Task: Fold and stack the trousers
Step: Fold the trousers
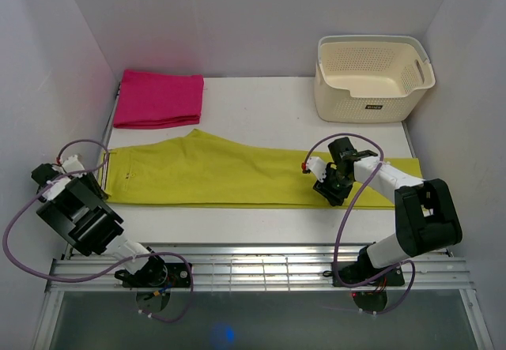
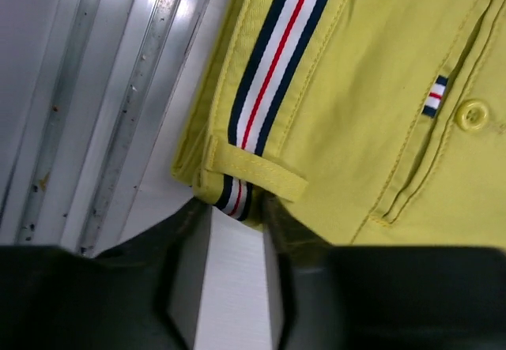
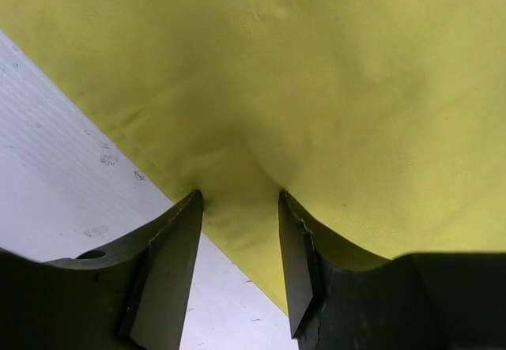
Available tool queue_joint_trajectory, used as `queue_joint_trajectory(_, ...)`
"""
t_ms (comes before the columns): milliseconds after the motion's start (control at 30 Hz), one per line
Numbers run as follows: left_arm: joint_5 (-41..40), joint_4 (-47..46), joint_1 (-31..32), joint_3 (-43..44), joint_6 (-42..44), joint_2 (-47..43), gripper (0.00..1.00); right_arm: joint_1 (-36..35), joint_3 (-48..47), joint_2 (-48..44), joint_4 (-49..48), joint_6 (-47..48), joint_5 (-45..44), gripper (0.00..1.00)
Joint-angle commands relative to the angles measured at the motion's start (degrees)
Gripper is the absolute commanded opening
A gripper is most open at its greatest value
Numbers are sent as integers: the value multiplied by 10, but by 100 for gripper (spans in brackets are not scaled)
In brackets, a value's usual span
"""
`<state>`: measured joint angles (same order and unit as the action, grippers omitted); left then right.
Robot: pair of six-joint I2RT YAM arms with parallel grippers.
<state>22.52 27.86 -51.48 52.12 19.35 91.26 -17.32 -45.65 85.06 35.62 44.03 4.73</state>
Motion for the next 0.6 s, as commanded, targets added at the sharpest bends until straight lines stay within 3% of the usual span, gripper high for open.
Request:
queue_joint_trajectory(0, 2, -5, -7, 2, 91, -45, 46, 15, 31, 28, 20, 52, -96, 48)
queue_joint_trajectory(33, 22, 10, -6, 3, 109, -62, 60, 14, 21, 25, 30, 55, -85, 48)
queue_joint_trajectory(100, 88, 72, -5, 17, 169, -116, 72, 13, 7, 13, 63, 62, -57, 48)
queue_joint_trajectory(167, 130, 116, 1, 34, 212, -152, 97, 13, -31, 4, 105, 74, -11, 49)
queue_joint_trajectory(233, 186, 166, 24, 62, 260, -209, 98, 12, -71, -8, 161, 76, 43, 53)
queue_joint_trajectory(300, 204, 155, 57, 73, 256, -258, 98, 9, -149, -14, 201, 75, 101, 56)
queue_joint_trajectory(367, 201, 122, 129, 76, 216, -270, 98, 6, -225, -11, 212, 59, 152, 58)
queue_joint_trajectory(467, 174, 62, 229, 90, 128, -240, 95, -9, -276, -1, 175, 19, 186, 58)
queue_joint_trajectory(500, 162, 50, 254, 102, 106, -220, 87, -27, -297, 5, 162, 6, 188, 56)
queue_joint_trajectory(567, 131, 36, 320, 151, 52, -147, 81, -49, -306, 26, 124, -20, 175, 55)
